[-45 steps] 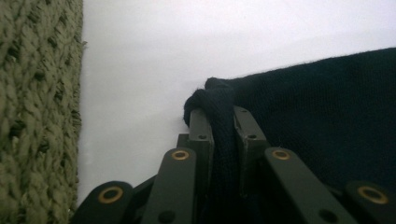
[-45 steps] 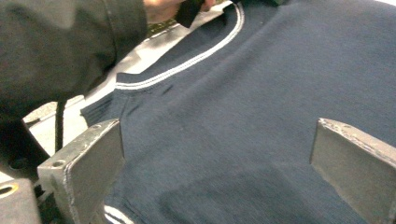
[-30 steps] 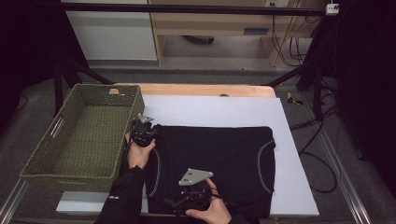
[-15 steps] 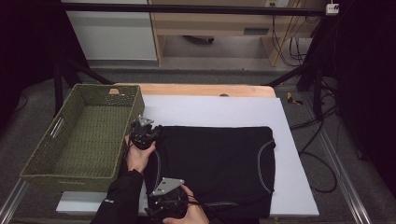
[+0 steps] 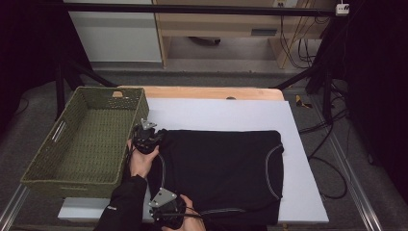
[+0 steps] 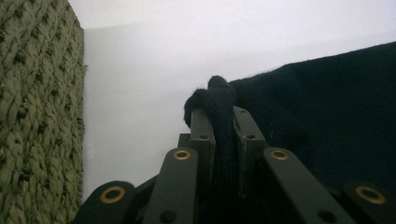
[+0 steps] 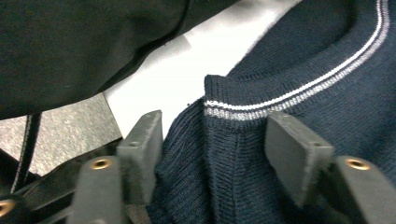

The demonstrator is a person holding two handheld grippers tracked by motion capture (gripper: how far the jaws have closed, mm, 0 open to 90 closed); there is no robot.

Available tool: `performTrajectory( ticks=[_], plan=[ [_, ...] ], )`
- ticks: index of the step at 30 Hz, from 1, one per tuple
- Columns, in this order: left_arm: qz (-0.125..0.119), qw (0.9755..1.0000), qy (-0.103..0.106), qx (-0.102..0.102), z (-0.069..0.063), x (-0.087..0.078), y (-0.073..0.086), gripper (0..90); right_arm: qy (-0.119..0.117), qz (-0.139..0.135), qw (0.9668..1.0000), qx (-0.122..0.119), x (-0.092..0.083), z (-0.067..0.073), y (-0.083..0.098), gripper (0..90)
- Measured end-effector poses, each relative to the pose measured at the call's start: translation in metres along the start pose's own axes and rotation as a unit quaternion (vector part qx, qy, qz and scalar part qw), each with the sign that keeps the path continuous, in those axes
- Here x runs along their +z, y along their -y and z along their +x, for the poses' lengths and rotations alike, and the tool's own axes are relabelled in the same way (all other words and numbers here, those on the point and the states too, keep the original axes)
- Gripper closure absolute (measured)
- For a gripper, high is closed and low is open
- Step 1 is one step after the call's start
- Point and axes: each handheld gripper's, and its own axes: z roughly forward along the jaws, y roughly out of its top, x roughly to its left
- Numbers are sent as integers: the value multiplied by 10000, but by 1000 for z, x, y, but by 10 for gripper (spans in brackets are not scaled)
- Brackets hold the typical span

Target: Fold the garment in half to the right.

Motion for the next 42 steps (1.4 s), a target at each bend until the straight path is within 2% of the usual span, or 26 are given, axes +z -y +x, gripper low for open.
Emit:
performTrajectory(
  ticks=[7, 12, 14, 18, 22, 26, 31, 33, 37, 39, 42],
  plan=[
    [18, 10000, -2, -13, 0, 0, 0, 807, 92, 7, 9999, -126, -4, 0, 2, 635],
    [23, 10000, -3, -14, 0, -1, 0, 807, 61, 48, 10000, -35, -6, -5, 1, 750],
    [15, 10000, 2, -19, -1, -1, 0, 807, -48, 30, 10000, 31, -6, -10, 2, 778],
    [-6, 10000, 11, -43, -1, -2, 0, 808, -412, -59, 9981, 461, -8, -22, 4, 801],
    [-43, 10000, -35, -61, -2, -5, -2, 811, -585, -240, 9965, 552, -11, -27, 7, 812],
    [-116, 9999, -120, -43, -6, -15, -7, 815, -721, -464, 9936, 741, -22, -30, 6, 815],
    [-203, 9996, -145, -89, -14, -30, -18, 817, -822, -686, 9913, 763, -39, -31, -1, 817],
    [-168, 9996, -182, -103, -15, -36, -24, 818, -836, -771, 9906, 754, -45, -30, -4, 818],
    [-158, 9995, -234, -105, -14, -49, -36, 818, -890, -900, 9894, 712, -55, -28, -9, 818],
    [-182, 9994, -229, -186, -13, -56, -40, 818, -951, -955, 9881, 737, -58, -28, -11, 819],
    [-152, 9994, -268, -159, -12, -65, -45, 818, -1030, -1057, 9864, 725, -62, -27, -16, 819]
  ],
)
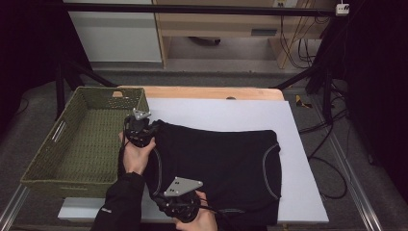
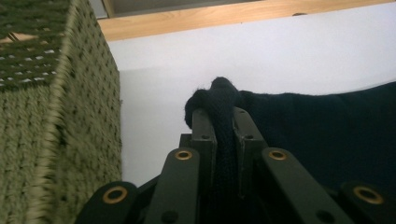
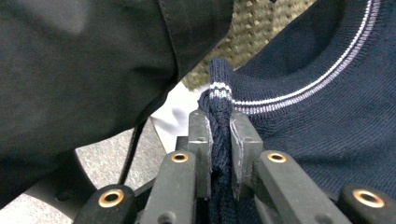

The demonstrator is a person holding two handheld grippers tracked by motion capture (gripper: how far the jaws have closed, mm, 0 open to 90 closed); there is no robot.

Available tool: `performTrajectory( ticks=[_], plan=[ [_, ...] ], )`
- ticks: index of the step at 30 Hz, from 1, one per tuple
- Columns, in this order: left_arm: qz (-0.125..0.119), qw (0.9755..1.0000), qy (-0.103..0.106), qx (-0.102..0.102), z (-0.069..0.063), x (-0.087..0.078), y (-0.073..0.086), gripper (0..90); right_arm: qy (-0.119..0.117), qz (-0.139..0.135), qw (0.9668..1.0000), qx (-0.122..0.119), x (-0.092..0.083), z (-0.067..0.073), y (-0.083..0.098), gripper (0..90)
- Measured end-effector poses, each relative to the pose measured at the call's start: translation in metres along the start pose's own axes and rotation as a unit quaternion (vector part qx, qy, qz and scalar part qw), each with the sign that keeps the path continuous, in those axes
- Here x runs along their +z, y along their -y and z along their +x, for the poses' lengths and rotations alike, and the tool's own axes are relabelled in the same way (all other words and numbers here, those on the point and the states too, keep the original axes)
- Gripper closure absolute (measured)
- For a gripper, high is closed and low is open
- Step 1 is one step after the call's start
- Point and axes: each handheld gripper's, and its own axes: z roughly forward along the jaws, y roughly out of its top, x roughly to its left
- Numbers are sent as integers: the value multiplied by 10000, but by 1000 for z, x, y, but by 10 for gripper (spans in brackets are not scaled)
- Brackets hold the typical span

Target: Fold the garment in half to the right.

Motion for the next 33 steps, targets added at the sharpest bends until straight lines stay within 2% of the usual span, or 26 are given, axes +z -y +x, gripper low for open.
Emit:
performTrajectory(
  ticks=[2, 13, 17, 21, 29, 33],
  plan=[
    [21, 10000, -60, 47, 2, -5, -4, 818, -48, -57, 10000, -46, -1, 3, -4, 819],
    [107, 9990, -411, -118, 26, -34, -26, 818, -339, -297, 9988, -205, 6, 24, -29, 819],
    [74, 9990, -399, -193, 36, -44, -27, 818, -437, -370, 9981, -222, 7, 29, -37, 818],
    [89, 9992, -352, -149, 35, -45, -28, 818, -436, -388, 9981, -211, 5, 28, -38, 818],
    [185, 9993, -311, 23, 19, -36, -37, 819, -352, -522, 9980, -78, -8, 18, -35, 818],
    [139, 9992, -384, -38, 28, -47, -40, 819, -424, -489, 9978, -130, -4, 23, -38, 818]
  ],
)
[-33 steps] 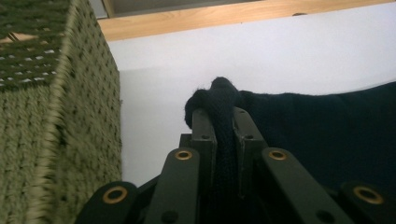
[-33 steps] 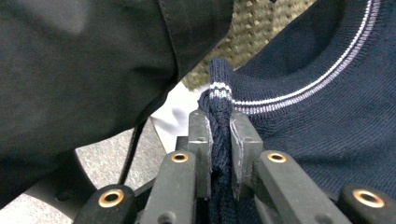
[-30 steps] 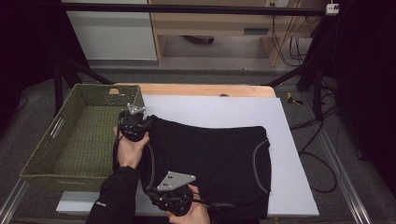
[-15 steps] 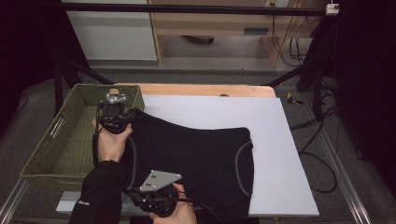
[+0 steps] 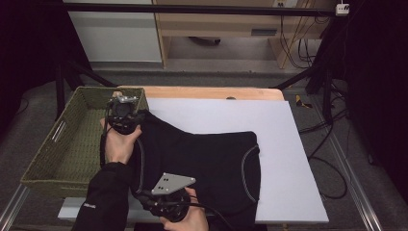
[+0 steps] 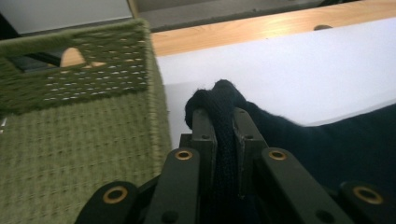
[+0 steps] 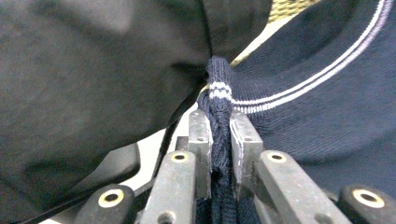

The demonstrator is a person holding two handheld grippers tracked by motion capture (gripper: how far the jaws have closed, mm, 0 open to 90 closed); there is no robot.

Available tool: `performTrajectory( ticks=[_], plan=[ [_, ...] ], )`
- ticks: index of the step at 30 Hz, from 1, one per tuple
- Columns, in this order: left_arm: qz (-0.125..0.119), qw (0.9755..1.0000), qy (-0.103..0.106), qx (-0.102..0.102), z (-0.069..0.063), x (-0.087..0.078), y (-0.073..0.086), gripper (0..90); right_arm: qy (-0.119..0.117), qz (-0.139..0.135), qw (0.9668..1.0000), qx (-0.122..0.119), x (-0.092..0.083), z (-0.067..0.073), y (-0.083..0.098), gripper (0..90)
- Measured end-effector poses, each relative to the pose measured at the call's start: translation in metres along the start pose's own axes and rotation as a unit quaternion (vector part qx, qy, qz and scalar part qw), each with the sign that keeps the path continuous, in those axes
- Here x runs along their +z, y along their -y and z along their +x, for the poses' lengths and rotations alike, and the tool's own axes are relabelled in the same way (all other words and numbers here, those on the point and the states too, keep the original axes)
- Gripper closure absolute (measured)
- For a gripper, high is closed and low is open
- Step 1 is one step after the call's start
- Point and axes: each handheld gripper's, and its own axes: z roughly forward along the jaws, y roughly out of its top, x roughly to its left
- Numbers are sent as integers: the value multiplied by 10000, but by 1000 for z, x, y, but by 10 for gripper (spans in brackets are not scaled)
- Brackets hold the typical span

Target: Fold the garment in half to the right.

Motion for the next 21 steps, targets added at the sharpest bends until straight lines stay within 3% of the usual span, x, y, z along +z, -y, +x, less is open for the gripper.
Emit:
performTrajectory(
  ticks=[3, 9, 12, 16, 21],
  plan=[
    [-73, 9999, -37, -101, 13, -11, 0, 820, -55, 7, 10000, -58, 8, 6, -5, 818],
    [-158, 9995, -231, -119, 32, -30, 0, 821, -230, -29, 9995, -217, 22, 21, -21, 818],
    [-214, 9995, -131, -187, 37, -34, 1, 821, -214, -87, 9995, -229, 24, 24, -24, 818],
    [-161, 9998, -102, -42, 24, -29, -4, 821, -92, -144, 9997, -158, 16, 19, -21, 817],
    [-96, 9997, -74, 195, -3, -18, -17, 821, 136, -350, 9993, 12, -9, 5, -12, 816]
  ],
)
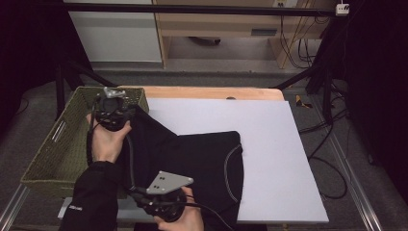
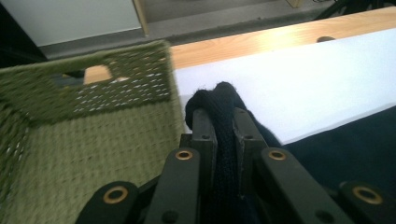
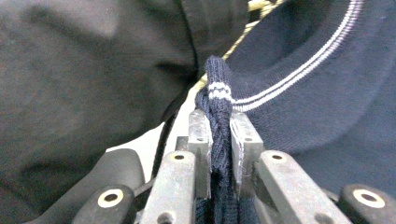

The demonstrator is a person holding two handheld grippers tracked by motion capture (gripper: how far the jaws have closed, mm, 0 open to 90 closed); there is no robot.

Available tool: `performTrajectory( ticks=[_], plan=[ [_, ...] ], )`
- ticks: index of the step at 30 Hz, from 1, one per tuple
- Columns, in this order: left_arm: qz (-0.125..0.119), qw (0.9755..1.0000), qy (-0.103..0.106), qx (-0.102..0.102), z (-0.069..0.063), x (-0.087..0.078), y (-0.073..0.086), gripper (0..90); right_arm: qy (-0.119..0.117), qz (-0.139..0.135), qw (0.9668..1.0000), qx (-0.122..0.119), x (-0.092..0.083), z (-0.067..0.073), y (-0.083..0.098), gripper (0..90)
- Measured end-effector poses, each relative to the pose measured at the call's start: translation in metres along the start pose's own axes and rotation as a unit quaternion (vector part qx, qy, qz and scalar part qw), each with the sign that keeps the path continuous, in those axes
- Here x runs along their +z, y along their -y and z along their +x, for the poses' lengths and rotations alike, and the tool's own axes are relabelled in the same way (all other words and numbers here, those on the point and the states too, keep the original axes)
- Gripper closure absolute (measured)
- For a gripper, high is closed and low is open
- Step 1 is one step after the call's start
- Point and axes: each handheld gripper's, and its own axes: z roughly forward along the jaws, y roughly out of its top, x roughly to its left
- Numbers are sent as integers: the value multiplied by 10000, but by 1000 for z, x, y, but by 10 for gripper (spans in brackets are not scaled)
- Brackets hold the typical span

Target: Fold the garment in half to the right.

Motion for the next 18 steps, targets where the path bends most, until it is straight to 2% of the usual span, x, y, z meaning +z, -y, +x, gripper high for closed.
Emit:
performTrajectory(
  ticks=[7, 12, 18],
  plan=[
    [112, 9996, 104, 220, -36, 18, -15, 821, 403, -179, 9989, 132, -37, -23, 11, 816],
    [217, 9992, 132, 313, -54, 32, -23, 821, 590, -260, 9974, 314, -56, -38, 18, 816],
    [279, 9983, 182, 484, -76, 45, -30, 820, 737, -343, 9958, 413, -74, -44, 25, 814]
  ],
)
